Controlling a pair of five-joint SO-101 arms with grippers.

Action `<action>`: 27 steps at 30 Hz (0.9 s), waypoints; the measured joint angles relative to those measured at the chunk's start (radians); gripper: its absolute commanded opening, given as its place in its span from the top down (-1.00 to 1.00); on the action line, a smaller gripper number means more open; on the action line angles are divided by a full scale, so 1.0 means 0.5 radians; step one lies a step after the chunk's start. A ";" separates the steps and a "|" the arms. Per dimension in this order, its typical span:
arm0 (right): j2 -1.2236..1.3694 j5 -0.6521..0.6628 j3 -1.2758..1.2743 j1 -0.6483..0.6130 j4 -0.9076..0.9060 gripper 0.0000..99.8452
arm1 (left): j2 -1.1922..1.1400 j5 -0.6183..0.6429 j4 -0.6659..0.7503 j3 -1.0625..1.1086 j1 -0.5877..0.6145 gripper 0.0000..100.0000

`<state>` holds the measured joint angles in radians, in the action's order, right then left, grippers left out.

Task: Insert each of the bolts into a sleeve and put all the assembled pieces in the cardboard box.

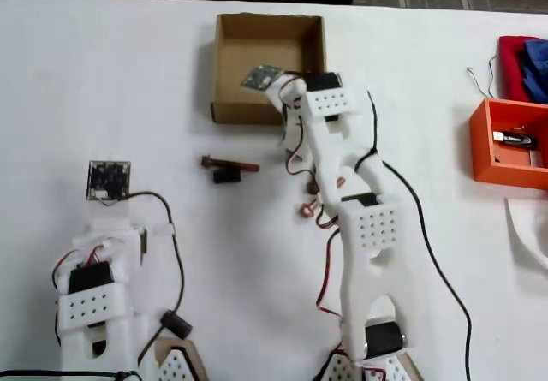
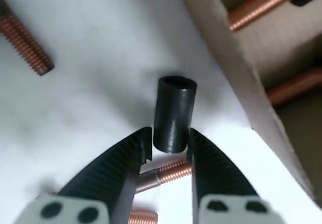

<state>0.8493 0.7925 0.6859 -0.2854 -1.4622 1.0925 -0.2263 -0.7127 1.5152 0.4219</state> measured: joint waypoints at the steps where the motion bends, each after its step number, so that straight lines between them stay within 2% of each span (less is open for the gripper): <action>1: 0.003 0.000 0.037 -0.006 -0.031 0.74 | 0.000 0.000 0.000 0.000 0.003 0.74; 4: 0.025 -0.031 0.135 -0.015 -0.074 0.69 | 0.000 0.000 0.000 0.000 0.000 0.74; 27: 0.160 -0.086 0.215 -0.025 -0.086 0.69 | 0.000 0.000 0.000 0.000 0.000 0.74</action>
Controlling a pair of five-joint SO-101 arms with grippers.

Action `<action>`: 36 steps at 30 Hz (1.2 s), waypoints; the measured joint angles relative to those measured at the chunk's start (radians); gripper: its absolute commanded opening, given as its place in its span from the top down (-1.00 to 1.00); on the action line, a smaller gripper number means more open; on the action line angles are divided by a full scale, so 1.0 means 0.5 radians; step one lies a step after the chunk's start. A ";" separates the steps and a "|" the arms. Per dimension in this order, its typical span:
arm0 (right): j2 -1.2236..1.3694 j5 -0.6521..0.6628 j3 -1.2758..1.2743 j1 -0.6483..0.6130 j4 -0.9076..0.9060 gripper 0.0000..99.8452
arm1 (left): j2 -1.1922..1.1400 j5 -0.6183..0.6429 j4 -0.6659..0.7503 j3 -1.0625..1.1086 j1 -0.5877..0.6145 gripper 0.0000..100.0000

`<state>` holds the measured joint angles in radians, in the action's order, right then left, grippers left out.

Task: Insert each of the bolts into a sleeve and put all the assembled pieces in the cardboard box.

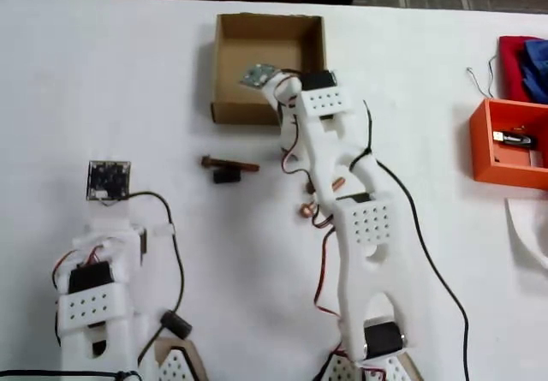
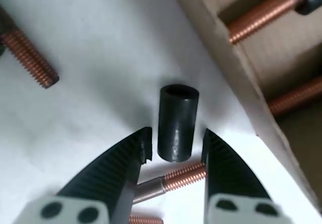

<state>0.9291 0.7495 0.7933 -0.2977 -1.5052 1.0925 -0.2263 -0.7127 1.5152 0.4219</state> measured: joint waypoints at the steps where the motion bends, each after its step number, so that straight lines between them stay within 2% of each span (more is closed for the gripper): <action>1: 0.000 0.000 0.000 0.000 0.000 0.69 | 0.000 0.000 0.000 0.000 0.003 0.74; 12: 0.021 0.000 0.233 -0.028 -0.071 0.69 | 0.000 0.000 0.000 0.000 0.003 0.74; 30: 0.187 0.000 0.301 -0.055 -0.110 0.69 | 0.000 0.000 0.000 0.000 0.003 0.74; 32: 0.196 0.000 0.316 -0.055 -0.114 0.74 | 0.000 0.000 0.000 0.000 0.003 0.74; 35: 0.203 0.000 0.325 -0.052 -0.101 0.98 | 0.000 0.000 0.000 0.000 0.003 0.74; 36: 0.206 0.000 0.344 -0.049 -0.098 0.96 | 0.000 0.000 0.000 0.000 0.003 0.74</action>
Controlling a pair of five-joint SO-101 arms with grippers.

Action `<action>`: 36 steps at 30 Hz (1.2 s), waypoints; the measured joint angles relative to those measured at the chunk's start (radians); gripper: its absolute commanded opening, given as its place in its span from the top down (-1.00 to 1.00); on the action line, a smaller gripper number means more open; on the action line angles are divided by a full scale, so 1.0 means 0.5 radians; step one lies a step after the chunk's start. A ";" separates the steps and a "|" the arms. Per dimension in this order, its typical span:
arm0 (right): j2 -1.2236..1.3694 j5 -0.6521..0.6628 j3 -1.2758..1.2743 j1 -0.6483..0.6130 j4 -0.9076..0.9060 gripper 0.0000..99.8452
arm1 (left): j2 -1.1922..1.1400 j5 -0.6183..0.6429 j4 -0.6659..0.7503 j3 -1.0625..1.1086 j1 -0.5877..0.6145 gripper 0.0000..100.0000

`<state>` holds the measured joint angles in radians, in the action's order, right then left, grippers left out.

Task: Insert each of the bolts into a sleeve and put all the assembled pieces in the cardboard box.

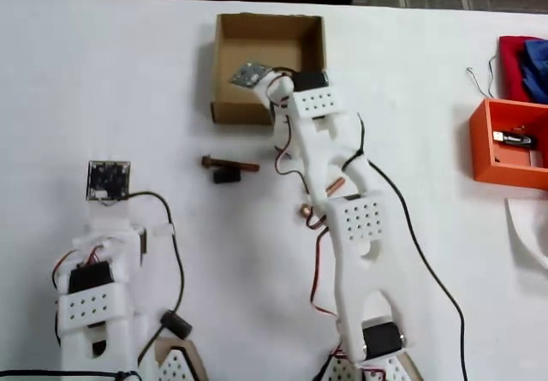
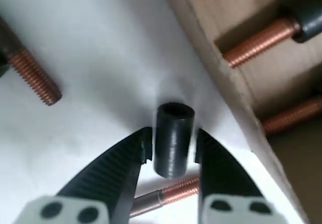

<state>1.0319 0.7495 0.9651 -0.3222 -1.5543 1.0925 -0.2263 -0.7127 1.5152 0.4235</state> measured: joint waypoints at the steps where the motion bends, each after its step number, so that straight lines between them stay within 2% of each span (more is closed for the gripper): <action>1: 0.006 -0.003 0.018 0.003 0.000 0.95 | 0.000 0.000 0.000 0.000 0.000 0.74; 4: 0.015 -0.015 0.068 -0.003 -0.055 0.95 | 0.000 0.000 0.000 0.000 0.000 0.74; 12: 0.028 -0.325 0.562 0.000 -0.381 0.96 | 0.000 0.000 0.000 0.000 -0.003 0.74; 17: -0.153 -0.476 0.466 0.110 -0.384 0.96 | 0.000 0.000 0.000 0.000 -0.003 0.74; 22: -0.773 -0.503 -0.169 0.141 -0.384 0.96 | 0.000 0.000 0.000 0.000 0.000 0.74; 28: -1.832 -0.503 -1.105 0.147 -0.316 0.96 | 0.000 0.000 0.000 0.000 0.000 0.74; 32: -2.461 -0.503 -1.792 0.258 0.015 0.96 | 0.000 0.000 -0.089 -0.074 0.000 0.74; 36: -2.872 -0.509 -2.553 0.414 0.473 0.96 | 0.000 0.000 -0.276 -0.365 -0.003 0.73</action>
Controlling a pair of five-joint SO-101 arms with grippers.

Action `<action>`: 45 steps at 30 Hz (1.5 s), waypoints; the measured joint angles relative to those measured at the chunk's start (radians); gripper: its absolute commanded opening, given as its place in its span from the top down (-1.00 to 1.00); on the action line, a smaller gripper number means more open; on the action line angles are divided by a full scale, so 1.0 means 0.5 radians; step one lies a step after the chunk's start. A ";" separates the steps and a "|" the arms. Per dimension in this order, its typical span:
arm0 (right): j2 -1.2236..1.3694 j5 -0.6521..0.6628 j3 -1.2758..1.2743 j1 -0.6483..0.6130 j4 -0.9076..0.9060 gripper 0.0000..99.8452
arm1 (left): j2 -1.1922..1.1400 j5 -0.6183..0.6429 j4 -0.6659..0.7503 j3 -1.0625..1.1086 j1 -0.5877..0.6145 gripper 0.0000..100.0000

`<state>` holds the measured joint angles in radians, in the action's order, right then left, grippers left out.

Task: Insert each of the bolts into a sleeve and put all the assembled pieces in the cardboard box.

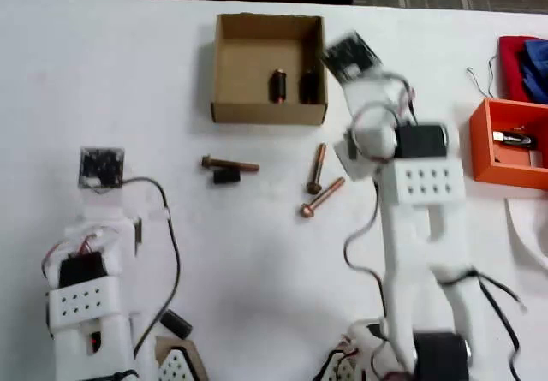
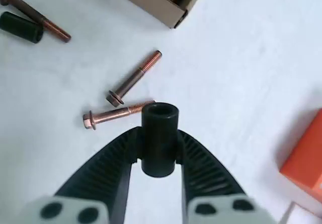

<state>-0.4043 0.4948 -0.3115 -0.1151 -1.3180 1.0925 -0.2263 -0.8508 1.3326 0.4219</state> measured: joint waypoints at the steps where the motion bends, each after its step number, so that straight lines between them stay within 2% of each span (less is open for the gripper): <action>1: -0.080 0.000 -0.157 0.037 0.095 0.96 | 0.000 0.000 -0.025 -0.089 -0.003 0.73; 5: -0.328 -0.040 -0.589 0.101 0.368 0.96 | -0.166 0.000 -0.126 -0.454 -0.138 0.73; 8: -0.442 -0.172 -0.770 0.110 0.500 0.96 | -0.543 0.068 -0.258 -0.770 -0.276 0.73; 10: -0.494 -0.261 -0.822 0.110 0.552 0.96 | -0.902 0.190 -0.436 -1.068 -0.359 0.73; 13: -0.528 -0.362 -0.844 0.110 0.620 0.96 | -1.491 0.423 -0.847 -1.642 -0.479 0.74; 17: -0.531 -0.402 -0.847 0.110 0.700 0.96 | -2.185 0.896 -1.393 -2.492 -0.644 0.74; 19: -0.525 -0.448 -0.847 0.110 0.740 0.96 | -2.455 1.077 -1.580 -2.885 -0.712 0.74; 23: -0.473 -0.537 -0.847 0.110 0.804 0.96 | -2.832 1.178 -1.786 -3.511 -0.862 0.74; 27: -0.430 -0.555 -0.847 0.110 0.835 0.96 | -3.063 1.280 -1.814 -3.744 -0.954 0.74; 33: -0.420 -0.555 -0.847 0.110 0.832 0.96 | -3.311 1.761 -1.814 -3.860 -0.964 0.74; 45: -0.414 -0.555 -0.847 0.110 0.832 0.96 | -3.603 1.949 -1.722 -3.873 -0.964 0.74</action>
<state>-0.6114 0.2171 -0.7350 -0.0598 -0.9022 -0.7089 0.7480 -1.7116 -0.6038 -0.0598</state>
